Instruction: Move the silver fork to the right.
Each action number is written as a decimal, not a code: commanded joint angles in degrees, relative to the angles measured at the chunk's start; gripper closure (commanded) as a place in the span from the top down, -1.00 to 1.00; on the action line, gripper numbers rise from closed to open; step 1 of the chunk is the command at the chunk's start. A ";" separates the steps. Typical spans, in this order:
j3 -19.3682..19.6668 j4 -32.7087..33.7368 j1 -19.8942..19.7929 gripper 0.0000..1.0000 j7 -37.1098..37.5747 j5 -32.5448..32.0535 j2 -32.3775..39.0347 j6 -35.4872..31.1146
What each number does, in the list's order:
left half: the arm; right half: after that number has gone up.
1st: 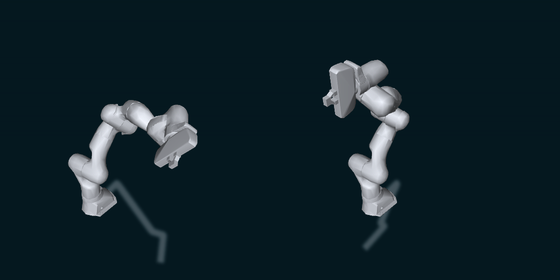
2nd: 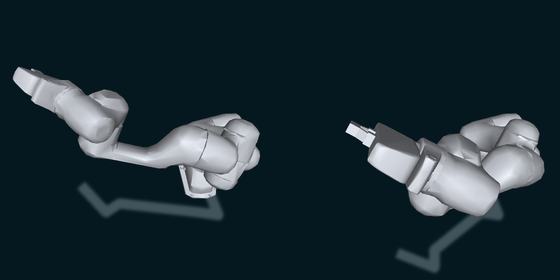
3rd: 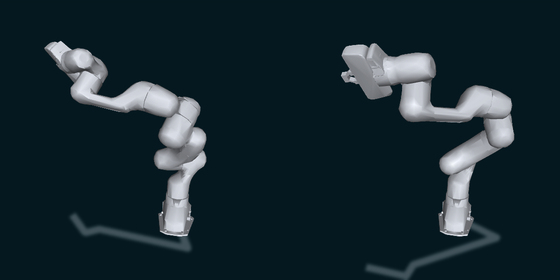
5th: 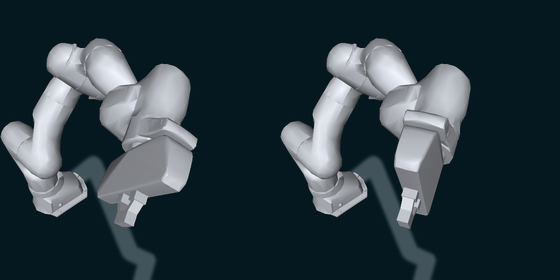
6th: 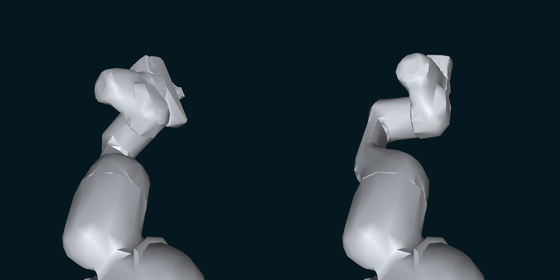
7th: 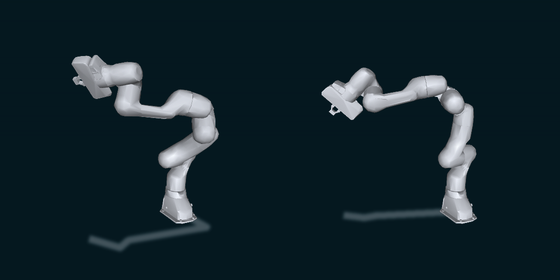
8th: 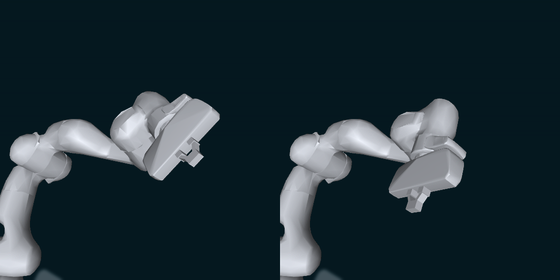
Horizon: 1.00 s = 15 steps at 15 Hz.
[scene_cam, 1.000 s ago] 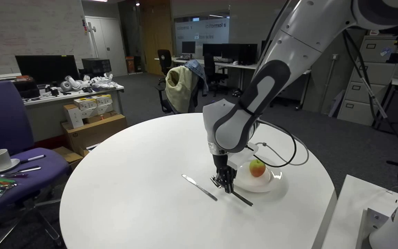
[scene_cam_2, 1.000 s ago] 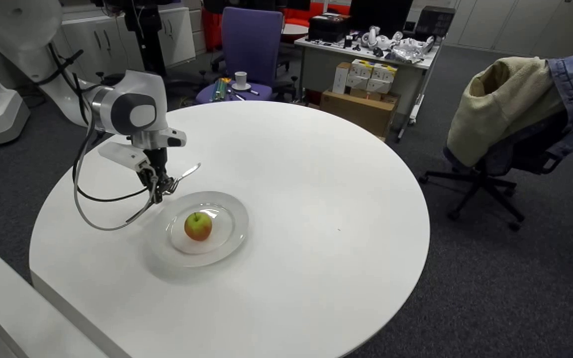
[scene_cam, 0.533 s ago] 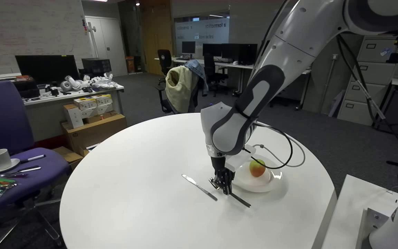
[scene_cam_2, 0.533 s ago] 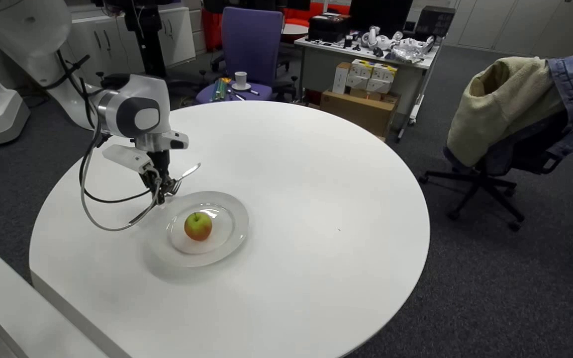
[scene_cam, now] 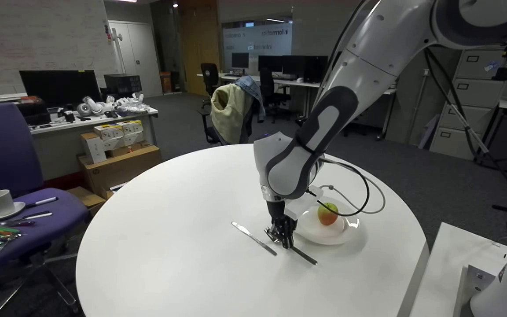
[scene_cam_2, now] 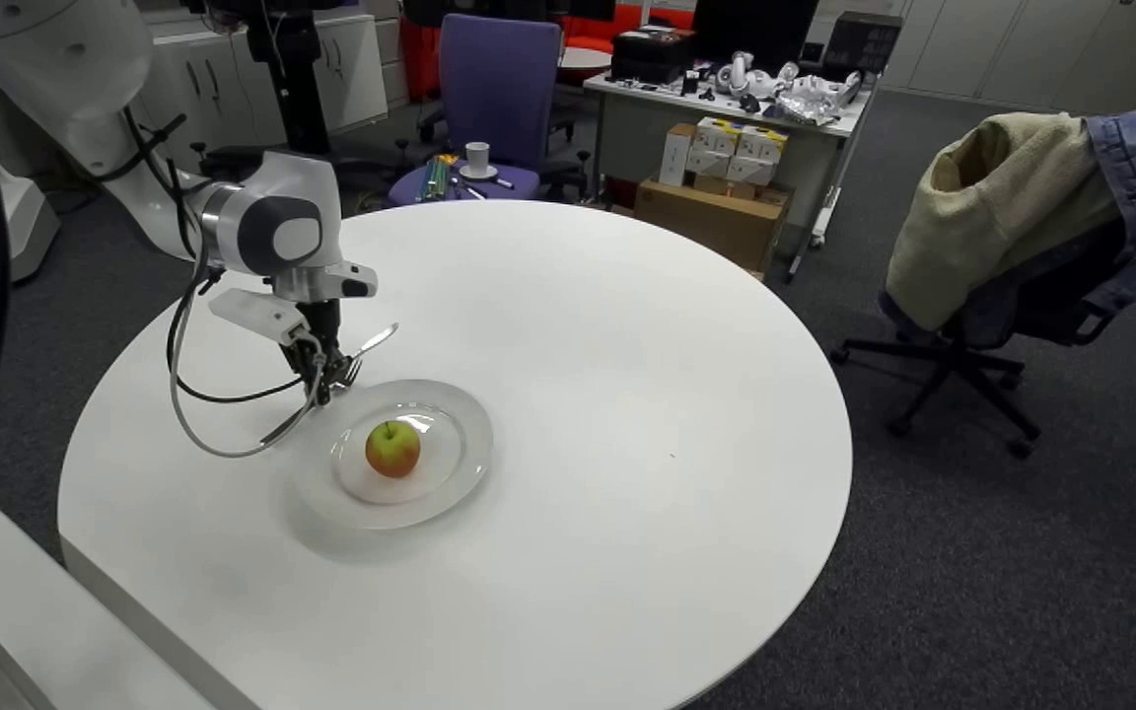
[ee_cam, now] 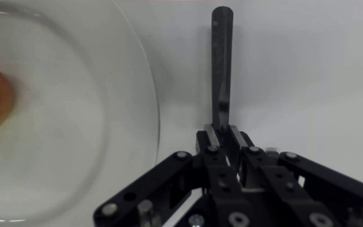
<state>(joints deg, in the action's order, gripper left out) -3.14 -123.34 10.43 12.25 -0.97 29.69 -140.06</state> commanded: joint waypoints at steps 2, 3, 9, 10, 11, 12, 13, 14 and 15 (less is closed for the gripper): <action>0.11 0.40 -0.13 -0.94 -1.38 -0.68 0.21 -1.04; 0.10 0.46 -0.13 -0.94 -1.43 -0.66 0.30 -1.04; 0.06 0.77 -0.14 -0.94 -1.80 -0.61 1.01 -1.02; 0.05 0.78 -0.14 -0.94 -1.84 -0.60 1.02 -1.03; 0.05 0.77 -0.14 -0.94 -1.88 -0.58 1.02 -1.03; 0.06 0.75 -0.13 -0.94 -1.90 -0.61 1.02 -1.03; 0.05 0.68 -0.16 -0.94 -1.94 -0.58 0.95 -1.05; 0.07 0.57 -0.19 -0.94 -1.95 -0.57 0.88 -1.06; 0.09 0.48 -0.21 -0.94 -1.94 -0.56 0.83 -1.08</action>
<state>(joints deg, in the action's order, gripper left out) -3.14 -122.67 10.44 11.54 -0.97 30.61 -140.07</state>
